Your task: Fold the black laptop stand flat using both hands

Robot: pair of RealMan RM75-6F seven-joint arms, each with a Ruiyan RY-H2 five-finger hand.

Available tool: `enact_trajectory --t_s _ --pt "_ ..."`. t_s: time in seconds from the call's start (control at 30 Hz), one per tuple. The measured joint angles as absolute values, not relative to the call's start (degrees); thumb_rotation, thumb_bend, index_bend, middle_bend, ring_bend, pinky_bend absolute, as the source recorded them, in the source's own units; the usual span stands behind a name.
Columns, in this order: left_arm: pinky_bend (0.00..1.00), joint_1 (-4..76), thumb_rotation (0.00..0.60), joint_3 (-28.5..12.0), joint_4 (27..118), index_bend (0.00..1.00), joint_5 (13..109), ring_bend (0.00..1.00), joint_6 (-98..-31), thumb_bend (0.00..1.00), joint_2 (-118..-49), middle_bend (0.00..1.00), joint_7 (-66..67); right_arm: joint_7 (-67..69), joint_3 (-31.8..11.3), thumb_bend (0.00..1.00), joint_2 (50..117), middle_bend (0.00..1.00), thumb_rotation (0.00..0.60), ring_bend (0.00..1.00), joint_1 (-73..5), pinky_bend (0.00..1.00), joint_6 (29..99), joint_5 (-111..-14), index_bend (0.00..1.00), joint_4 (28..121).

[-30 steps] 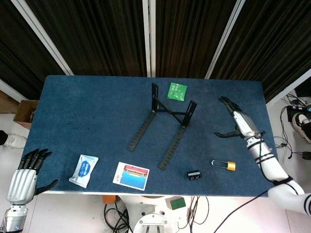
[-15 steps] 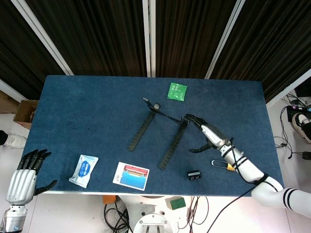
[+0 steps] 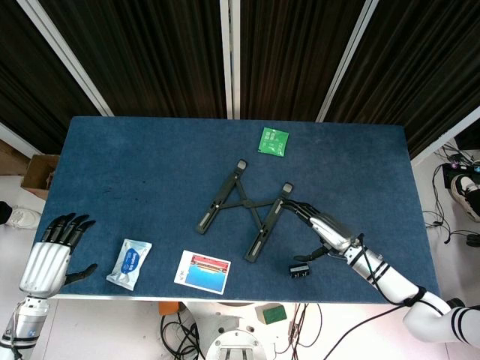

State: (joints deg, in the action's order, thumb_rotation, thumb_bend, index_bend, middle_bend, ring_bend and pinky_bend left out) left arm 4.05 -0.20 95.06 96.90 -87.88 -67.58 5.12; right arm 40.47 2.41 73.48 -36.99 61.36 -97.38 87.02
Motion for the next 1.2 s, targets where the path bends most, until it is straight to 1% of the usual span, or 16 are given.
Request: enact_trajectory --t_s 0.17,0.27,0.37,0.43,0.47,0.5,0.57,0.67,0.8,1.0,1.2 --pt "0.13 10.42 0.6 -2.68 96.11 0.2 96.61 0.09 -80.26 0.04 -67.04 0.16 4.84 27.82 2.47 0.07 72.96 0.09 0.6 0.0 -36.51 0.0 61.27 -97.56 0.0 89.31" --pt "0.13 15.67 0.6 -4.75 96.0 0.2 95.65 0.09 -73.97 0.04 -67.75 0.16 4.83 17.93 2.46 0.07 72.82 0.13 0.6 0.0 -36.18 0.01 60.76 -97.37 0.0 91.02" --pt "0.13 21.47 0.6 -7.15 95.11 0.2 94.01 0.09 -67.54 0.04 -69.69 0.15 5.29 7.13 2.28 0.07 72.94 0.18 0.6 0.02 -35.77 0.08 60.08 -96.7 0.07 92.81" --pt "0.13 26.15 0.6 -9.2 93.34 0.19 91.98 0.09 -62.57 0.04 -72.35 0.16 5.98 -0.21 1.99 0.07 73.38 0.22 0.6 0.06 -35.43 0.13 59.63 -95.85 0.12 93.98" --pt "0.13 27.29 0.6 -9.71 92.67 0.19 91.4 0.09 -61.43 0.04 -73.18 0.15 6.16 -3.1 1.83 0.07 73.67 0.25 0.6 0.09 -35.29 0.18 59.45 -95.41 0.16 94.44" --pt "0.13 29.34 0.6 -10.65 91.06 0.19 90.22 0.09 -59.5 0.04 -74.92 0.15 6.53 -5.78 1.63 0.07 74.07 0.27 0.6 0.12 -35.16 0.21 59.31 -94.97 0.19 94.82" --pt "0.13 32.03 0.6 -11.9 88.14 0.18 88.46 0.09 -57.08 0.04 -77.64 0.14 7.03 -11.09 1.07 0.06 75.56 0.33 0.6 0.19 -34.86 0.3 59.13 -94.0 0.27 95.27" --pt "0.13 36.08 0.6 -13.54 82.27 0.16 85.61 0.09 -53.54 0.03 -82.24 0.13 7.82 -15.94 0.11 0.05 78.81 0.4 0.6 0.27 -34.64 0.39 58.66 -92.05 0.34 94.79" --pt "0.13 41.03 0.6 -15.14 72.73 0.14 82.0 0.08 -49.61 0.03 -88.6 0.11 8.73 -19.16 -1.16 0.05 82.87 0.47 0.6 0.35 -34.73 0.47 57.65 -88.9 0.39 92.45" --pt "0.13 46.79 0.6 -16.58 59.47 0.13 77.7 0.08 -46.3 0.03 -97.51 0.11 8.13 -21.28 -2.08 0.05 87.1 0.57 0.6 0.45 -35.1 0.58 57.39 -87.67 0.46 88.57" --pt "0.13 50.17 0.6 -16.33 51.64 0.13 76.45 0.08 -44.59 0.03 -102.63 0.11 5.72 -23.27 -3.45 0.04 88.54 0.65 0.6 0.57 -35.52 0.71 57.57 -85.91 0.54 85.95"
